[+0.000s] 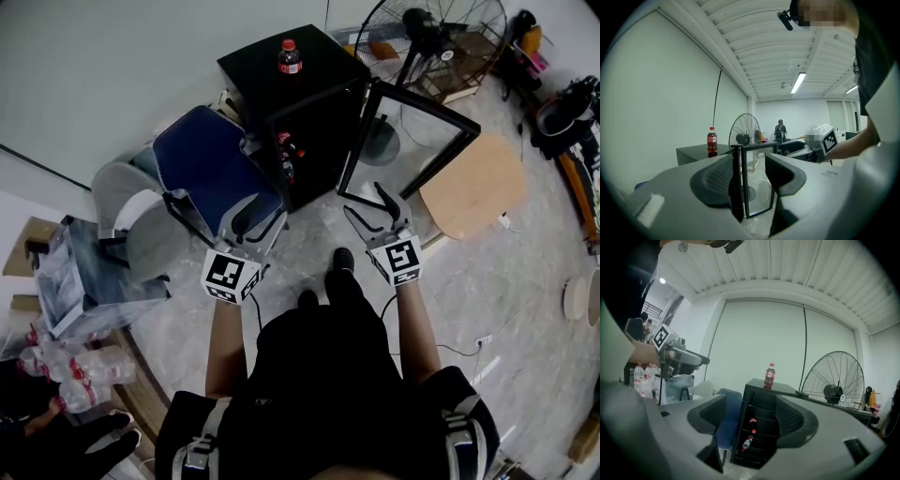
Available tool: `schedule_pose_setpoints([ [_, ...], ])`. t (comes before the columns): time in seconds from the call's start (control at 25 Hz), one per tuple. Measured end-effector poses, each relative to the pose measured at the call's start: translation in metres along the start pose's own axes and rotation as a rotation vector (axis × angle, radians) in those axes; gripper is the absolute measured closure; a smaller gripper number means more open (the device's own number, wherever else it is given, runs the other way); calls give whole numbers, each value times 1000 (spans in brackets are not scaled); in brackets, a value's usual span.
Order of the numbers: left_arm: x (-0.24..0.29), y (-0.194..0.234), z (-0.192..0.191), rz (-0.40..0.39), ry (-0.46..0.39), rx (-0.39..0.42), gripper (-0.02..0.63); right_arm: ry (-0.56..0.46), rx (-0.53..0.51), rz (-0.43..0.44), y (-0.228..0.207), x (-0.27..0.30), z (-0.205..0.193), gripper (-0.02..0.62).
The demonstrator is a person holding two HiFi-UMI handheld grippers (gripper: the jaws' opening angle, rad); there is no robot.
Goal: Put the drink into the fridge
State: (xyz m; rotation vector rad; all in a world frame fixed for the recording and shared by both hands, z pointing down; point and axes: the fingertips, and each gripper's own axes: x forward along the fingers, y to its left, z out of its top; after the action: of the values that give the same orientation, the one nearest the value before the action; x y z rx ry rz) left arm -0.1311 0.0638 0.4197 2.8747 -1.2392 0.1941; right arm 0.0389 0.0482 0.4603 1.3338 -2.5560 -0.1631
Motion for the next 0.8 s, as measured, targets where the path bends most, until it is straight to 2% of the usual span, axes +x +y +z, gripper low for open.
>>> schedule_pose_setpoints([
  [0.32, 20, 16, 8, 48, -14, 0, 393, -19, -5, 18, -24, 20, 6, 267],
  [0.8, 57, 34, 14, 87, 18, 20, 396, -34, 6, 76, -59, 59, 2, 266],
])
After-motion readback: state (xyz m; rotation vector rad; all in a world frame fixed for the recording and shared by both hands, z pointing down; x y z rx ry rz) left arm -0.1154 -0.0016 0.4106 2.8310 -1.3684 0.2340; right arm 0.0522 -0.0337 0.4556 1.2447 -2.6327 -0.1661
